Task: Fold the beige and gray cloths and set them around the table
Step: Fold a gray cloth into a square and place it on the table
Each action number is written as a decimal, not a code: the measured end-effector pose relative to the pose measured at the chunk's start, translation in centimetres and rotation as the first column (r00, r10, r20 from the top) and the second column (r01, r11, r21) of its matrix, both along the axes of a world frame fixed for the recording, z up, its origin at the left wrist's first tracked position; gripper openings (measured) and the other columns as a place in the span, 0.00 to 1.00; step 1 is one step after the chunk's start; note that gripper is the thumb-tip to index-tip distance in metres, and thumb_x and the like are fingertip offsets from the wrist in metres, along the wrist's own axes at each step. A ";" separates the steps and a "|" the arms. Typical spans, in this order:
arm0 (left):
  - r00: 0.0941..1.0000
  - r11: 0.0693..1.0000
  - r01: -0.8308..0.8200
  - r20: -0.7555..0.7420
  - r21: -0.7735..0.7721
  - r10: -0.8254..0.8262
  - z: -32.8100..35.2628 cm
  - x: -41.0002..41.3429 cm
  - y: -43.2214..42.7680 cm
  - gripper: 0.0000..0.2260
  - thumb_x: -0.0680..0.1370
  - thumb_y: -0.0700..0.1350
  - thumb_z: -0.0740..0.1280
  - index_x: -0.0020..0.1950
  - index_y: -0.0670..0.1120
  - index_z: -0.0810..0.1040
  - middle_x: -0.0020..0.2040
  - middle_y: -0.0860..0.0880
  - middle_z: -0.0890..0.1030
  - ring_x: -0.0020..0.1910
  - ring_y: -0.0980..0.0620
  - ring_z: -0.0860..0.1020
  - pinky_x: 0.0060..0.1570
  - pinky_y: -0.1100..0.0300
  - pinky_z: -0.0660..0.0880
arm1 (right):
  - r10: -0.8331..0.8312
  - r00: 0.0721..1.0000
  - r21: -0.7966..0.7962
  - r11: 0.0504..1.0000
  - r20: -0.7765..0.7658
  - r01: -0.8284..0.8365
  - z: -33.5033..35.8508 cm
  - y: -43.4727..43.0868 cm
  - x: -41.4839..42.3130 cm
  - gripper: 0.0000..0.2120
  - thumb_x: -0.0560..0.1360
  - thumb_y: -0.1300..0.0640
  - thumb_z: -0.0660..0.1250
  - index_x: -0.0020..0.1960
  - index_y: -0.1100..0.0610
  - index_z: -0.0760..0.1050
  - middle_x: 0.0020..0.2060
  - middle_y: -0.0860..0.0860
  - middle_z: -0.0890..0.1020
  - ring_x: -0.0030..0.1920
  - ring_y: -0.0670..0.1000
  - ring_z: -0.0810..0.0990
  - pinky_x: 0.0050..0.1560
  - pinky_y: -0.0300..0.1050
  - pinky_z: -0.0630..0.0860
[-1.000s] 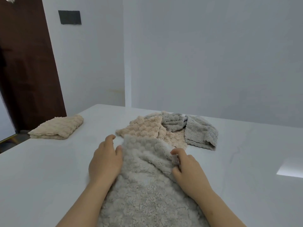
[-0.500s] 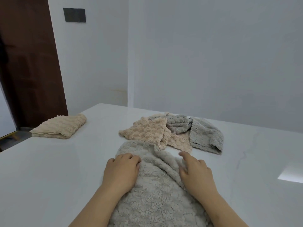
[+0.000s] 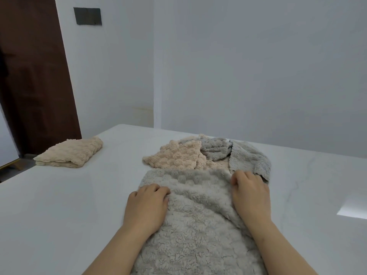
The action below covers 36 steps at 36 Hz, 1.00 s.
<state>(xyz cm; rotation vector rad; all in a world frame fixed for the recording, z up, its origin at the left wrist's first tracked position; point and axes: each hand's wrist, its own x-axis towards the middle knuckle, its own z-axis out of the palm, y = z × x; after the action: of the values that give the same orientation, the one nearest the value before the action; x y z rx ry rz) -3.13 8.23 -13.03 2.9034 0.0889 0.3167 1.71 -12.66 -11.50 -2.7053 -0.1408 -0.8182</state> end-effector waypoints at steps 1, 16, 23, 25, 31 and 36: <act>1.000 1.000 0.001 0.001 -0.003 -0.001 0.0 0.1 0.0 0.15 0.81 0.50 0.50 0.67 0.57 0.67 0.66 0.58 0.70 0.67 0.55 0.66 0.63 0.58 0.64 | -0.022 0.996 -0.045 0.999 -0.087 0.018 -0.1 -0.1 0.1 0.05 0.73 0.63 0.63 0.44 0.55 0.75 0.44 0.51 0.79 0.48 0.58 0.75 0.44 0.48 0.65; 0.971 0.985 0.157 -0.196 0.076 -0.139 0.0 -0.2 -0.2 0.24 0.77 0.62 0.43 0.73 0.62 0.53 0.76 0.56 0.55 0.75 0.55 0.52 0.72 0.53 0.52 | 0.081 0.797 -0.173 0.958 -0.598 -0.227 0.2 0.6 -0.2 0.25 0.79 0.40 0.45 0.72 0.48 0.61 0.73 0.47 0.62 0.72 0.52 0.60 0.69 0.57 0.55; 0.957 0.974 0.190 -0.246 0.123 -0.155 -0.1 -0.8 -0.1 0.24 0.78 0.62 0.42 0.74 0.61 0.52 0.77 0.56 0.52 0.76 0.54 0.49 0.73 0.52 0.49 | 0.073 0.771 -0.165 0.960 -0.633 -0.226 -0.2 -0.3 0.9 0.31 0.77 0.36 0.44 0.75 0.50 0.52 0.76 0.47 0.52 0.76 0.51 0.51 0.72 0.60 0.45; 0.955 0.973 0.198 -0.248 0.120 -0.163 -0.1 -1.2 0.0 0.29 0.74 0.66 0.38 0.74 0.62 0.51 0.77 0.56 0.52 0.76 0.54 0.49 0.73 0.53 0.48 | 0.083 0.766 -0.177 0.952 -0.638 -0.250 -0.1 -0.6 1.2 0.30 0.78 0.37 0.45 0.76 0.50 0.52 0.76 0.47 0.52 0.76 0.51 0.50 0.72 0.61 0.45; 0.959 0.972 0.201 -0.227 0.121 -0.170 0.0 -1.4 0.0 0.22 0.80 0.60 0.45 0.74 0.61 0.52 0.77 0.55 0.52 0.76 0.53 0.49 0.72 0.52 0.49 | 0.133 0.824 -0.198 0.938 -0.550 -0.284 1.5 -0.5 0.3 0.26 0.79 0.41 0.48 0.74 0.51 0.56 0.74 0.50 0.59 0.74 0.53 0.56 0.72 0.58 0.50; 0.987 0.978 0.156 0.009 0.136 -0.158 0.9 -2.8 -0.5 0.20 0.79 0.56 0.56 0.71 0.55 0.63 0.70 0.49 0.66 0.70 0.48 0.63 0.64 0.54 0.62 | 0.264 0.914 -0.184 0.926 -0.307 -0.330 1.7 -0.5 -3.8 0.17 0.80 0.48 0.54 0.65 0.51 0.69 0.63 0.49 0.74 0.64 0.52 0.68 0.64 0.48 0.63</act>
<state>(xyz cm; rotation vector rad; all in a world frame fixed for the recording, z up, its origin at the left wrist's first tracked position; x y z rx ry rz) -5.96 7.70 -12.12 3.0160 -0.1712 0.3362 -2.08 -13.15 -9.81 -2.8756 -0.6055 -0.3451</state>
